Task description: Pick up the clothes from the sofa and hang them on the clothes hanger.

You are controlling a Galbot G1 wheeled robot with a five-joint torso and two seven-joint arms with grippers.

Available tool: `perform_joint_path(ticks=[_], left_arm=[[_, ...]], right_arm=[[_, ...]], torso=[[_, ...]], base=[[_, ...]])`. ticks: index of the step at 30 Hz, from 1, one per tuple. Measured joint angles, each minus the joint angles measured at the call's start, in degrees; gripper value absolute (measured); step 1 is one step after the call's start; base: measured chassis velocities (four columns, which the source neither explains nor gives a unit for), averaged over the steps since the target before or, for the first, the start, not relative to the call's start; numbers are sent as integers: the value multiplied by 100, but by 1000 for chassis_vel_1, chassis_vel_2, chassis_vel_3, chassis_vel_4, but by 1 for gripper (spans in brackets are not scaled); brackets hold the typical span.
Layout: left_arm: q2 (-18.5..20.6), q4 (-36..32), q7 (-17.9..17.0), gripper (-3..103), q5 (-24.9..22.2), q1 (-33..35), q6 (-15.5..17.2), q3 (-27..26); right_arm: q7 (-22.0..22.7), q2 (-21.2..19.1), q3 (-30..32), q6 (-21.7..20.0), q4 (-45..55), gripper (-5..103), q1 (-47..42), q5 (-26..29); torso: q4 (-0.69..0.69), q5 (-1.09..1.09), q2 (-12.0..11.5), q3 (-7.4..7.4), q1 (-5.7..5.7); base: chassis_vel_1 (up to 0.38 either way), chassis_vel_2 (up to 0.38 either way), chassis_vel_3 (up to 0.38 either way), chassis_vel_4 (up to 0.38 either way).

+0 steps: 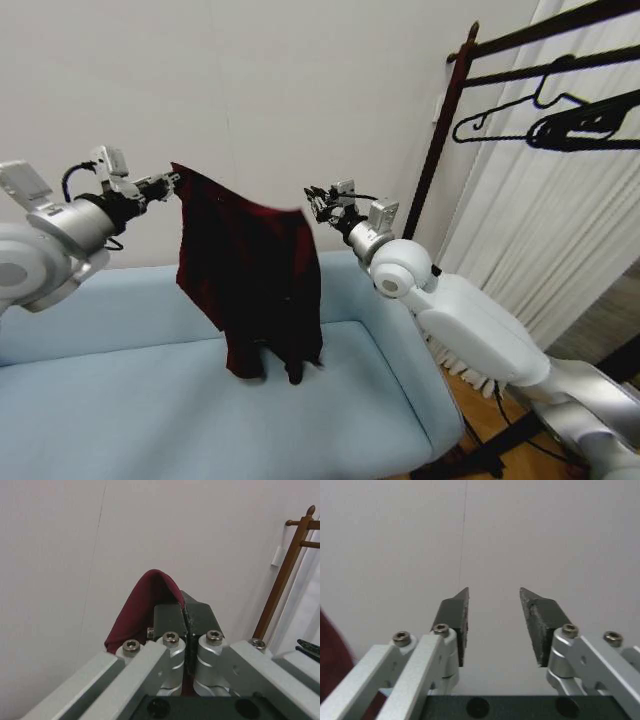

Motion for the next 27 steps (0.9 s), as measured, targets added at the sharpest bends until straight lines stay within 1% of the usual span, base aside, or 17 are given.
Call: perform_joint_path(ticks=[1, 2, 4, 5, 6, 7, 11, 12, 13, 14, 17, 18, 19, 21, 23, 24, 27], left_arm=[[4, 24, 9, 0, -16, -32, 18, 20], [4, 24, 9, 0, -16, -32, 18, 20], [19, 42, 29, 0, -26, -17, 48, 28], [22, 41, 32, 0, -26, 20, 56, 21], [25, 23, 36, 0, -28, 71, 61, -4], [25, 23, 36, 0, -28, 71, 61, -4], [39, -35, 81, 0, -46, 193, 93, -111], [39, -35, 81, 0, -46, 193, 93, -111], [42, -41, 83, 0, -45, 217, 96, -127], [49, -61, 87, 0, -46, 266, 96, -164], [71, -146, 119, 0, -63, 413, 94, -321], [71, -146, 119, 0, -63, 413, 94, -321], [72, -153, 147, 0, -66, 447, 84, -353], [50, -156, 178, 0, -66, 491, 53, -382], [10, -163, 223, 0, -64, 528, 8, -390], [10, -163, 223, 0, -64, 528, 8, -390], [-38, -161, 291, 0, -40, 598, -18, -406]], right_arm=[[5, -40, 27, -4, 19, 36, -20, 7], [5, -40, 27, -4, 19, 36, -20, 7], [70, -112, 105, -38, 53, 47, -43, 33], [136, -131, 150, -75, 61, 47, -33, 57], [299, -153, 204, -159, 71, 52, 43, 120], [299, -153, 204, -159, 71, 52, 43, 120], [1101, -201, 398, -722, 110, 74, 639, 669], [1101, -201, 398, -722, 110, 74, 639, 669], [1217, -193, 412, -795, 98, 74, 731, 751], [1457, -170, 410, -916, 54, 80, 908, 907], [2101, -153, 243, -1046, -87, 96, 1364, 1325], [2101, -153, 243, -1046, -87, 96, 1364, 1325], [2246, -153, 165, -1049, -143, 98, 1506, 1463], [2513, -97, -14, -1050, -381, 99, 1834, 1666], [2703, 65, -186, -1037, -746, 100, 2150, 1716], [2703, 65, -186, -1037, -746, 100, 2150, 1716], [3053, 468, -409, -1007, -1355, 100, 2688, 1820]], torso=[[0, 0, 0, 0, 0], [0, 0, 0, 0, 0], [0, 1, 0, 0, 0], [1, 1, 0, 0, 0], [1, 0, 0, 0, 0], [1, 0, 0, 0, 0], [1, 0, 0, 0, 0], [1, 0, 0, 0, 0], [1, 0, 0, 0, 0], [0, -1, 0, 0, 0], [2, 0, 1, 0, 0], [2, 0, 1, 0, 0], [2, 0, 1, 0, 0], [1, 0, 1, 0, -1], [0, 0, 1, 0, 0], [0, 0, 1, 0, 0], [1, 1, 0, 1, 0]], base=[[0, 0, 0, 0], [0, 0, 0, 0], [0, 0, 0, 0], [0, 0, 0, 0], [0, 0, 0, 0], [0, 0, 0, 0], [0, 0, 0, 0], [0, 0, 0, 0], [0, 0, 0, 0], [0, 0, 0, 0], [0, 0, 0, 0], [0, 0, 0, 0], [0, 0, 0, 0], [0, 0, 0, 0], [0, 0, 0, 0], [0, 0, 0, 0], [0, 0, 0, 0]])
